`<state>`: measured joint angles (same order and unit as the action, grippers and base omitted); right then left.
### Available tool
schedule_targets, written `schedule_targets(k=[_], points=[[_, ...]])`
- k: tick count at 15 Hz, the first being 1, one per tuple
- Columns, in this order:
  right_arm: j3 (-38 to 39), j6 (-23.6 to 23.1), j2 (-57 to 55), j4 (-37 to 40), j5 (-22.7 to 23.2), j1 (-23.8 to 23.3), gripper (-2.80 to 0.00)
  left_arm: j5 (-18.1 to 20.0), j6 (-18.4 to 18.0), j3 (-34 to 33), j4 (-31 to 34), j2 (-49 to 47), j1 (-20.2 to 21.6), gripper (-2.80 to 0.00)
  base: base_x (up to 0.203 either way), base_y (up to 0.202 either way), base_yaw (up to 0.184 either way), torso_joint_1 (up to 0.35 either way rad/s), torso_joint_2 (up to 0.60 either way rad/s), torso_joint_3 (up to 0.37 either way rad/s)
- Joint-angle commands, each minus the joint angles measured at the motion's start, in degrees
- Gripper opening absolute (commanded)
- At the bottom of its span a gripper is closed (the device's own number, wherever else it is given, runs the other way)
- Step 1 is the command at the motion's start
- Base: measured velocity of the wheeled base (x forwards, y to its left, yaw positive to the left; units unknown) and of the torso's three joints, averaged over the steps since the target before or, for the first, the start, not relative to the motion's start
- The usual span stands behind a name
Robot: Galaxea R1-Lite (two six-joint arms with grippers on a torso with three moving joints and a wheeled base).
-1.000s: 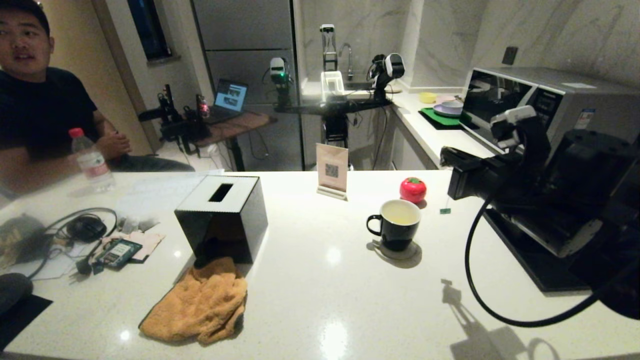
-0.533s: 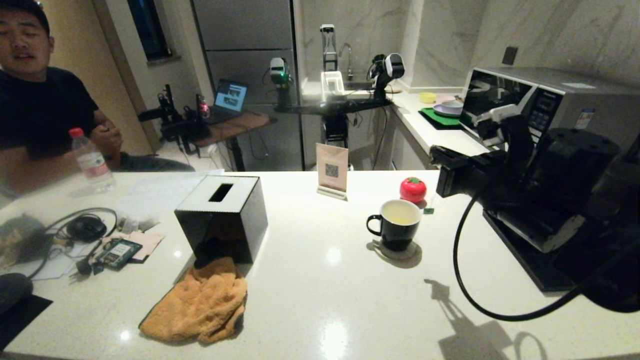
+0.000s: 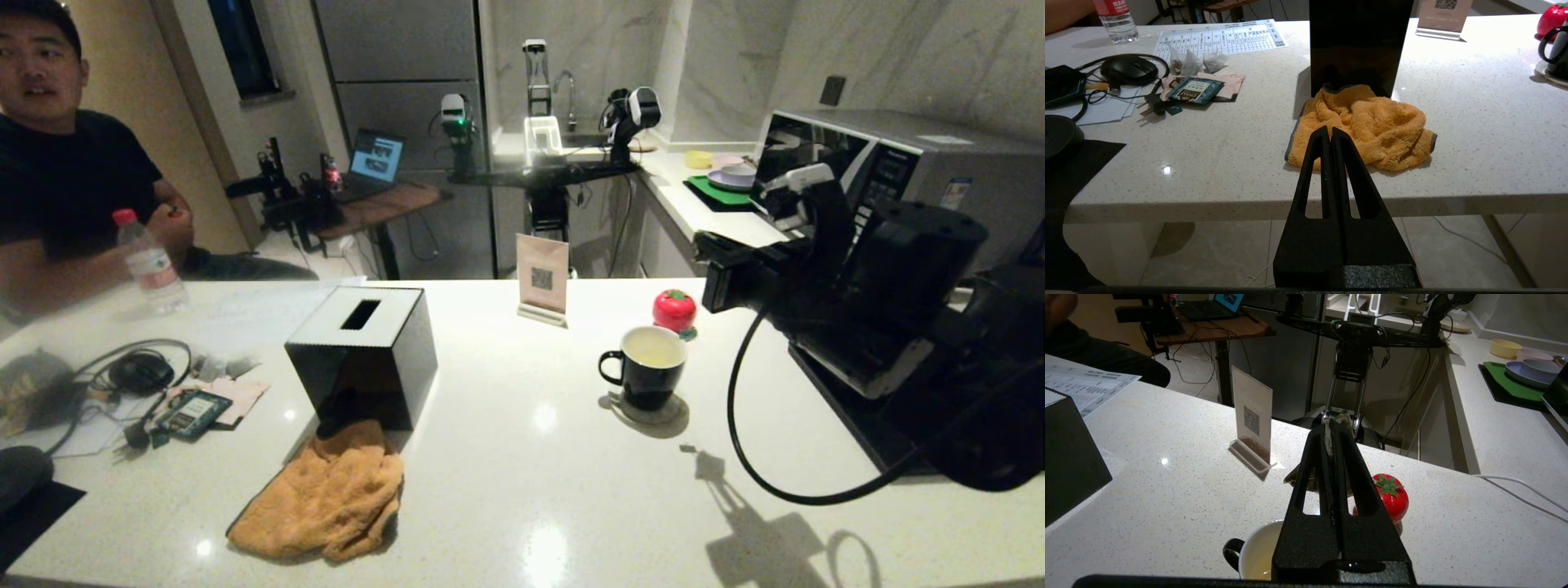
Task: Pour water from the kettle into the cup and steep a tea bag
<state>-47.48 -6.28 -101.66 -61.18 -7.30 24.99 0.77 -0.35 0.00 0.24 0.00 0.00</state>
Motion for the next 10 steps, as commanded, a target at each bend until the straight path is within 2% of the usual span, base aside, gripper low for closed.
schedule_targets(k=[1, 10], points=[[-1.01, -0.05, -0.21, -0.34, -0.17, -0.09, -2.8, 0.02, 0.0, 0.0, 0.02, 0.0, 0.0, -2.8, 0.0, 0.0, 0.0, 0.0, 0.0, 0.0], [-3.06, -0.14, 0.58, -0.16, -0.26, 0.59, -2.8, 0.02, 0.0, 0.0, 0.02, -0.07, 0.0, -2.8, 0.0, 0.0, 0.0, 0.0, 0.0, 0.0]])
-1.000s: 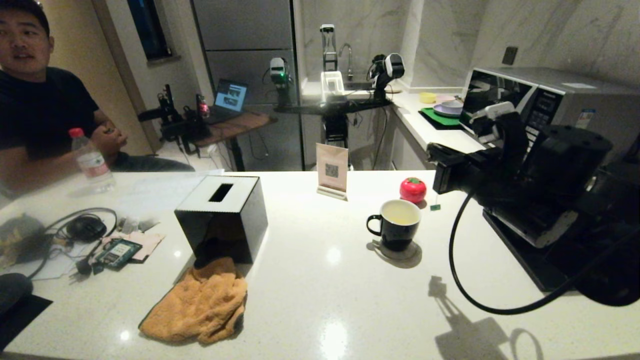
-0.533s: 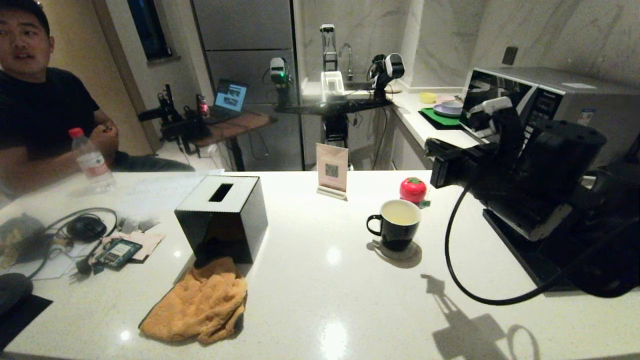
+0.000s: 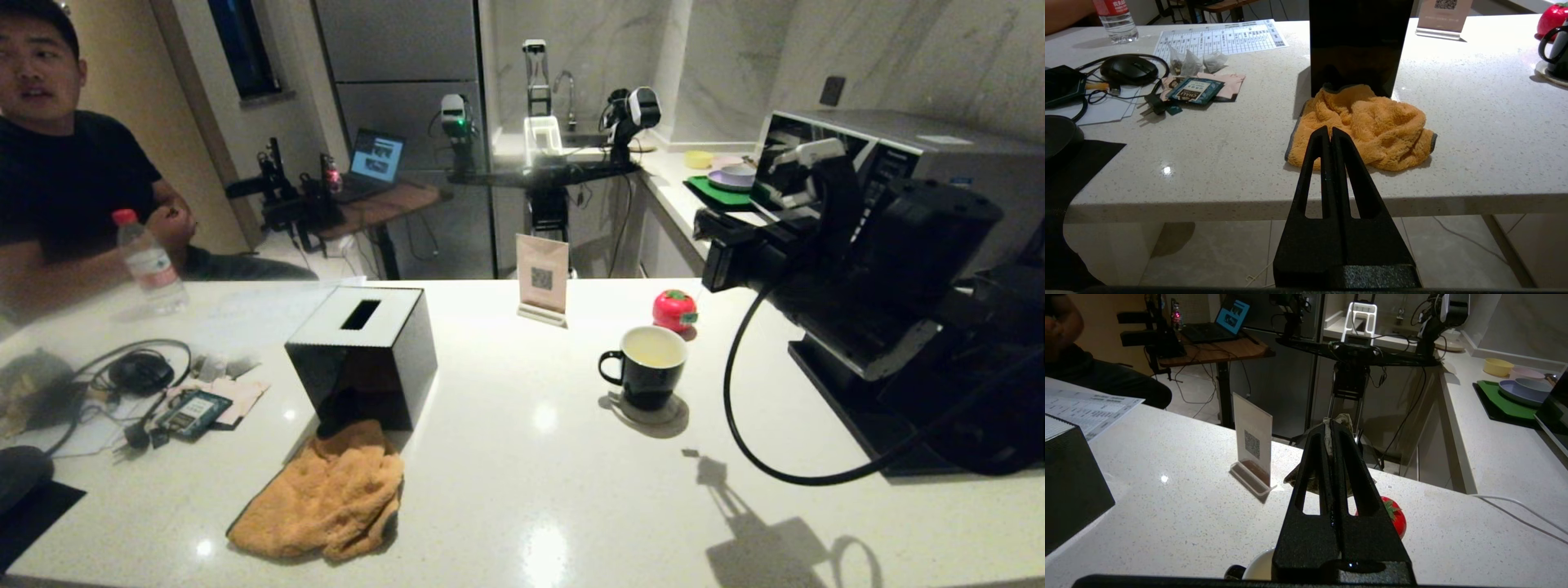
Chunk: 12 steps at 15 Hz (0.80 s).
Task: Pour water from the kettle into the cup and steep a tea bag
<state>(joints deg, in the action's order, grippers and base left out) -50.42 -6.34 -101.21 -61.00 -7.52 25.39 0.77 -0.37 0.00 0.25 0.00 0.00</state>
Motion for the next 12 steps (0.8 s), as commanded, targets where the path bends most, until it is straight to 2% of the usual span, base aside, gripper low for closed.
schedule_targets(k=[1, 10, 12], points=[[-0.12, -0.08, 0.13, -0.35, -0.11, 0.59, -2.8, 0.02, 0.02, 0.0, 0.01, 0.0, 0.0, -2.8, 0.0, 0.0, 0.0, 0.0, 0.0, 0.0], [0.3, -1.48, 0.92, -0.35, -0.21, 3.64, -2.8, 0.86, -1.13, 0.8, 0.15, 0.0, 0.0, -2.8, 0.0, 0.0, 0.0, 0.0, 0.0, 0.0], [0.24, -1.57, 1.01, -0.35, -0.21, 4.38, -2.8, 3.92, -1.13, 3.3, 0.4, -0.35, 0.0, -2.8, 0.0, 0.0, 0.0, 0.0, 0.0, 0.0]])
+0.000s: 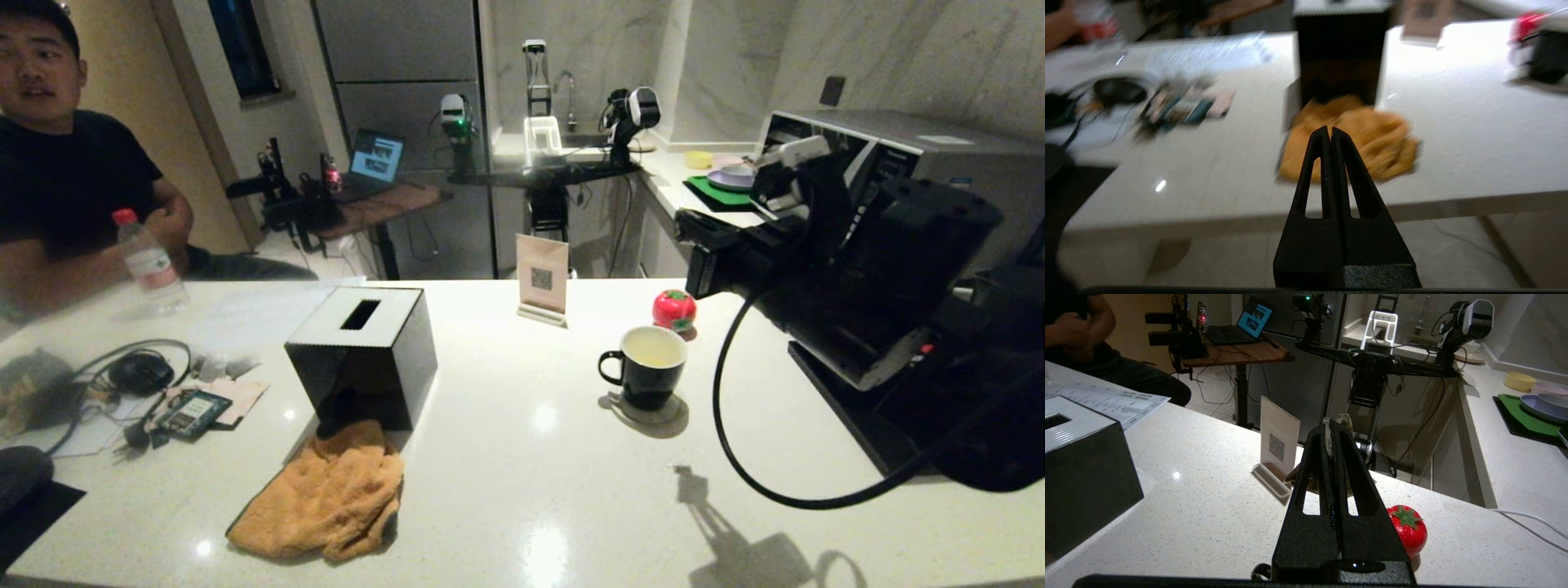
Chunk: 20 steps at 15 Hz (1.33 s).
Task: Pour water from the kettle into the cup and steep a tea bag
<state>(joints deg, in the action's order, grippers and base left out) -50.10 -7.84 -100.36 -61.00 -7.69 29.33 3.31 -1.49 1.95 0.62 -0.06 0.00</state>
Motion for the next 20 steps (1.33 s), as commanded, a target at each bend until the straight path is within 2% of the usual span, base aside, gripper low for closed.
schedule_targets(k=[1, 6, 9, 13, 14, 16, 20], points=[[0.01, -0.07, 0.21, -0.35, -0.04, 0.85, -2.8, 3.34, -0.02, 2.72, 0.18, -0.84, 0.0, -2.8, 0.0, 0.0, 0.0, 0.0, 0.0, 0.0], [-0.43, -0.86, 1.15, 0.44, -0.04, 1.52, -2.8, 9.53, -0.11, 9.67, 1.59, -9.69, 0.12, -2.8, 0.0, 0.0, 0.0, 0.0, 0.0, 0.0], [-0.5, -0.86, 2.17, 1.18, -0.04, 1.52, -2.8, 14.21, -0.28, 13.54, 1.56, -18.63, 0.15, -2.8, 0.0, 0.0, 0.0, 0.0, 0.0, 0.0], [-2.66, -0.95, 3.41, 3.65, -0.04, 1.69, -2.8, 17.29, -0.35, 18.83, 1.41, -32.07, -0.21, -2.8, 0.0, 0.0, 0.0, 0.0, 0.0, 0.0], [-3.08, -0.96, 3.51, 4.13, -0.04, 1.7, -2.8, 17.92, -0.36, 20.18, 1.24, -35.25, -1.31, -2.8, 0.0, 0.0, 0.0, 0.0, 0.0, 0.0], [-3.42, -1.54, 3.86, 4.56, -0.04, 2.23, -2.8, 18.3, -0.36, 22.54, -0.53, -41.46, -6.8, -2.8, 0.0, 0.0, 0.0, 0.0, 0.0, 0.0], [-4.09, -1.83, 4.21, 5.52, -0.04, 2.89, -2.8, 17.99, -0.29, 28.18, -8.69, -56.54, -17.67, -2.8, 0.0, 0.0, 0.0, 0.0, 0.0, 0.0]])
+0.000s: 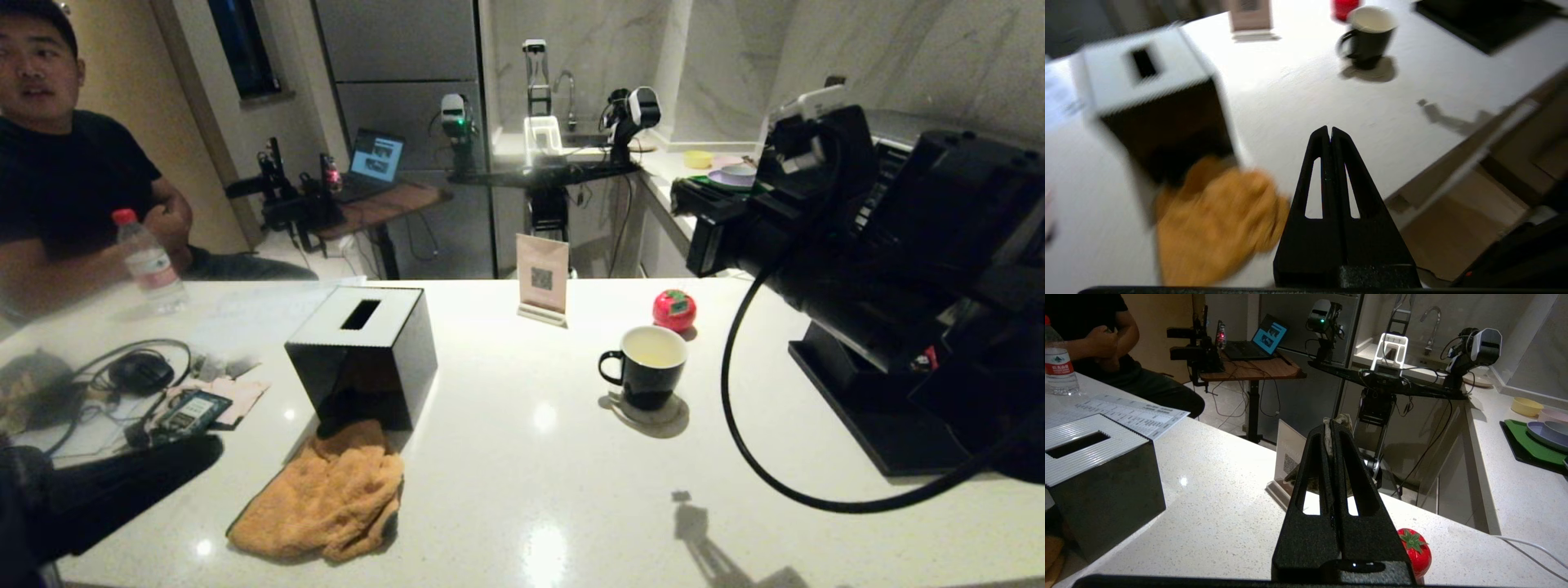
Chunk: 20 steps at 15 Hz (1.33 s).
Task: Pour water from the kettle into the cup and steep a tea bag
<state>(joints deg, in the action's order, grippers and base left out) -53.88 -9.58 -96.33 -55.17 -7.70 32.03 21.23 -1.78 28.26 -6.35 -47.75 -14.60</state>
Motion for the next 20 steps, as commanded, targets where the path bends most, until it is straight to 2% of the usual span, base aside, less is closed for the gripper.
schedule_targets(k=[1, 4, 7, 11, 14, 19, 20], points=[[-0.7, -0.35, 0.18, -0.29, -0.03, 0.41, -2.8, 0.03, 0.01, 3.61, -4.32, -13.06, -5.28, -2.8, 0.0, 0.0, 0.0, 0.0, 0.0, 0.0], [-0.94, -0.46, 0.27, 0.5, -0.03, 0.89, -2.8, -0.22, 0.02, 9.34, -12.18, -25.55, -12.73, -2.8, 0.0, 0.0, 0.0, 0.0, 0.0, 0.0], [-2.18, -0.52, 0.53, 1.88, -0.03, 1.71, -2.8, -2.56, 0.08, 13.57, -20.29, -36.25, -19.23, -2.8, 0.0, 0.0, 0.0, 0.0, 0.0, 0.0], [-3.68, -1.38, 0.62, 3.23, -0.03, 3.39, -2.8, -3.43, 2.19, 19.74, -30.1, -46.86, -23.09, -2.8, 0.0, 0.0, 0.0, 0.0, 0.0, 0.0], [-3.68, -2.19, 0.73, 3.29, -0.03, 4.36, -2.8, -3.78, 4.54, 21.2, -35.88, -51.03, -26.38, -2.8, 0.0, 0.0, 0.0, 0.0, 0.0, 0.0], [-3.59, -2.28, 1.33, 3.76, -0.03, 5.15, -2.8, -3.91, 4.42, 21.13, -36.45, -52.71, -29.02, -2.8, 0.0, 0.0, 0.0, 0.0, 0.0, 0.0], [-3.45, -2.28, 1.41, 3.76, -0.03, 5.11, -2.8, -3.91, 4.42, 21.13, -36.47, -52.79, -29.25, 0.0, 0.0, 0.0, 0.0, 0.0, 0.0, 0.0]])
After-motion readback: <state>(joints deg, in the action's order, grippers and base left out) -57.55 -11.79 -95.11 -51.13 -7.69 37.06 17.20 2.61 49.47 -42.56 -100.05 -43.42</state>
